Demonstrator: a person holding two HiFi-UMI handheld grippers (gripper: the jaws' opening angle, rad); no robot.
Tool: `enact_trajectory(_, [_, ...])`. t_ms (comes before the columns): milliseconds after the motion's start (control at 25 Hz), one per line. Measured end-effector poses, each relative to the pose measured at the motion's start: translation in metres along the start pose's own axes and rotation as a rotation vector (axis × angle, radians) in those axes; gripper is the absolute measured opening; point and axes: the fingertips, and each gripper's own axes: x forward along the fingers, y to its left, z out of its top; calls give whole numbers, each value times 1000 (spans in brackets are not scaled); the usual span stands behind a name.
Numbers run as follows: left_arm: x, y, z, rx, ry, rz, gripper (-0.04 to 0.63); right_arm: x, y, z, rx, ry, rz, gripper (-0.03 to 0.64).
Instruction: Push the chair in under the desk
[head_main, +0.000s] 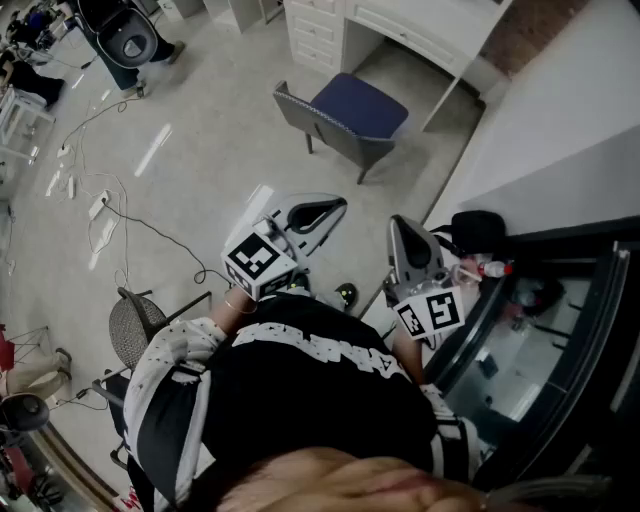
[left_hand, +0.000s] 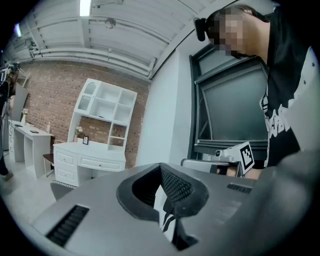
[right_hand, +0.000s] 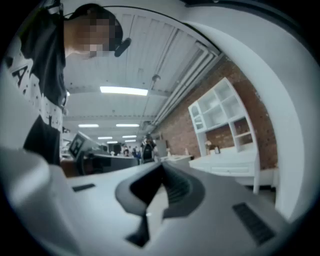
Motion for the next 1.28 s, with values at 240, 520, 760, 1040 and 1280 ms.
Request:
enact_trajectory(240, [7, -2, 1, 8, 7, 12, 32, -2, -8, 4, 31, -27, 18, 30])
enact_trajectory(520, [16, -11, 0, 11, 18, 41, 32, -8, -15, 5, 46, -35, 53, 31])
enact_trajectory(760, [17, -20, -6, 24, 43, 78, 32, -15, -24, -2, 65, -36, 77, 31])
enact_trajectory(1040, [5, -28, -11, 44, 72, 131, 32, -19, -15, -9, 90, -56, 125, 31])
enact_trajectory(1280, [8, -33, -9, 56, 61, 120, 32, -32, -14, -8, 74, -55, 108, 31])
